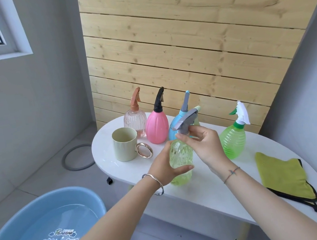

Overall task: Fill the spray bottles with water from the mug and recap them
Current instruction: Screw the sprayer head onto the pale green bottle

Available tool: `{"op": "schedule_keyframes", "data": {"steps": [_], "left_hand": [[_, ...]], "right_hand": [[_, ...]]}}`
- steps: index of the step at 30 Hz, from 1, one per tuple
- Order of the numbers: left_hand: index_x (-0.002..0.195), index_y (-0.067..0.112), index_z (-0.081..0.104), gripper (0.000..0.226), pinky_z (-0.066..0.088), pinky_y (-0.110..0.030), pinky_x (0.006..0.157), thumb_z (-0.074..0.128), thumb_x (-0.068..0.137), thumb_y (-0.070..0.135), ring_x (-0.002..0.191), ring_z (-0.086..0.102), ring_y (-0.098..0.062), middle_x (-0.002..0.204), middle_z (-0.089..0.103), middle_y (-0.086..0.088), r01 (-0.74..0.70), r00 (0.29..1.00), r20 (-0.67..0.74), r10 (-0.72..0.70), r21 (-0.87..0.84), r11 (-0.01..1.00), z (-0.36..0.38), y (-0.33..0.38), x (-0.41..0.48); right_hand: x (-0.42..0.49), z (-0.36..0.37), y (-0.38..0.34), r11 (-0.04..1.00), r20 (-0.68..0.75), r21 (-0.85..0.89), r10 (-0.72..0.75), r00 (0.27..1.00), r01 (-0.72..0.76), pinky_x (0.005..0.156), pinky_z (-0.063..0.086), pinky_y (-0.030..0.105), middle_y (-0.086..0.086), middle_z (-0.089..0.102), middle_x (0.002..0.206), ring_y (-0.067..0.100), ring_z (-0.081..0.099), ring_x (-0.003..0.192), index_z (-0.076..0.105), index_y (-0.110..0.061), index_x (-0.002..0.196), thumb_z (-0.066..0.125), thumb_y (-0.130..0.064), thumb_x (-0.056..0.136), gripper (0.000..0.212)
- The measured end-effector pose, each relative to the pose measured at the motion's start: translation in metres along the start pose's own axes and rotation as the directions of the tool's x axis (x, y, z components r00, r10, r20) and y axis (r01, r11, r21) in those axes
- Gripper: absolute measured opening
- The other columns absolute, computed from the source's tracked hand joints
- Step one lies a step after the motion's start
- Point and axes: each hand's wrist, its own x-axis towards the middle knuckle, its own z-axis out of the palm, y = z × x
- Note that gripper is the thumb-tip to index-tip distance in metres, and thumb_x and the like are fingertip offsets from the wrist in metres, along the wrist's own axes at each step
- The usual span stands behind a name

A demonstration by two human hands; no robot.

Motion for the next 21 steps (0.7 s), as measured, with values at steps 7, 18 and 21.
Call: {"op": "schedule_keyframes", "data": {"steps": [7, 18, 21], "left_hand": [[0.143, 0.022, 0.031, 0.094, 0.035, -0.025, 0.103, 0.083, 0.067, 0.045, 0.128, 0.045, -0.011, 0.138, 0.05, 0.006, 0.08, 0.996, 0.037, -0.08, -0.011, 0.997, -0.001, 0.003, -0.001], [0.112, 0.013, 0.071, 0.026, 0.05, -0.015, 0.089, 0.062, 0.093, 0.029, 0.093, 0.065, 0.009, 0.105, 0.072, 0.008, -0.054, 0.988, -0.153, 0.029, -0.163, 0.985, -0.081, 0.089, 0.02], [0.097, 0.017, 0.078, 0.021, 0.056, -0.024, 0.084, 0.075, 0.083, 0.032, 0.08, 0.067, 0.008, 0.087, 0.074, 0.013, -0.096, 0.988, -0.118, 0.099, 0.027, 0.995, -0.064, 0.095, 0.033]], "right_hand": [[-0.003, 0.011, 0.004, 0.994, -0.195, -0.103, -0.058, 0.979, 0.038, 0.081, 0.046, 0.018, -0.007, 0.071, 0.078, 0.007, 0.064, 0.077, 0.069, -0.019, 0.079, 0.088, -0.028, 0.063, 0.025], [-0.002, 0.011, 0.008, 0.999, -0.167, -0.016, -0.039, 0.985, 0.037, 0.084, 0.048, 0.027, -0.008, 0.071, 0.082, 0.011, 0.064, 0.084, 0.067, -0.023, 0.081, 0.085, -0.026, 0.068, 0.022], [-0.002, 0.011, 0.008, 0.998, -0.167, -0.053, -0.053, 0.984, 0.045, 0.083, 0.046, 0.024, -0.009, 0.07, 0.082, 0.01, 0.064, 0.087, 0.066, -0.022, 0.081, 0.083, -0.028, 0.071, 0.02]]}}
